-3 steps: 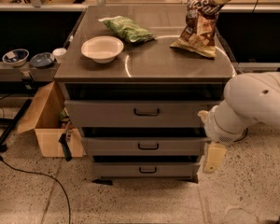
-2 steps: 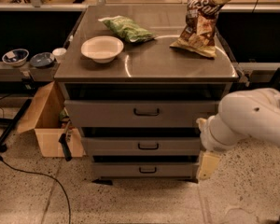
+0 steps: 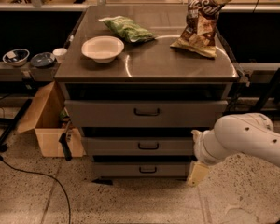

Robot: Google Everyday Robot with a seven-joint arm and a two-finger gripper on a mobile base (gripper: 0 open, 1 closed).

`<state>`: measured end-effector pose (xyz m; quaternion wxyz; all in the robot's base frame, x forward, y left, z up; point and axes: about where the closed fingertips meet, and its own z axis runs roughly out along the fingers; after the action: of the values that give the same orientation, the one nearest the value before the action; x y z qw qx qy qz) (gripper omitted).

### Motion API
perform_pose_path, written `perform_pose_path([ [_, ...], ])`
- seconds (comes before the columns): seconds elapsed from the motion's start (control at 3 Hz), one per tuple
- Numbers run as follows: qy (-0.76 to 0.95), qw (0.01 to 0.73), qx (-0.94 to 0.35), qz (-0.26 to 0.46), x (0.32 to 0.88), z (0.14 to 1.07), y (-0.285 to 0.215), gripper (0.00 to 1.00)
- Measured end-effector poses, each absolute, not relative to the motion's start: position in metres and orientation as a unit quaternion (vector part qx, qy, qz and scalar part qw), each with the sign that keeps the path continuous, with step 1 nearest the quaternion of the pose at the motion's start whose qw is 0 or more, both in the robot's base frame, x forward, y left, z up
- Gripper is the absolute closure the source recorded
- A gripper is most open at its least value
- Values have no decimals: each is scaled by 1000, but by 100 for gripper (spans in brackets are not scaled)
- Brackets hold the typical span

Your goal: Open middle drawer

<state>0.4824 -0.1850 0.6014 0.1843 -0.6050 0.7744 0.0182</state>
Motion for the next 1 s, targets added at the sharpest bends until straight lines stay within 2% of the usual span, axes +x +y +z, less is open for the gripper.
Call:
perform_pose_path([
  [0.33,764,201,-610,62,489,574,-170,0],
  [1.0,773,200,-599,56,481,569,-174,0],
])
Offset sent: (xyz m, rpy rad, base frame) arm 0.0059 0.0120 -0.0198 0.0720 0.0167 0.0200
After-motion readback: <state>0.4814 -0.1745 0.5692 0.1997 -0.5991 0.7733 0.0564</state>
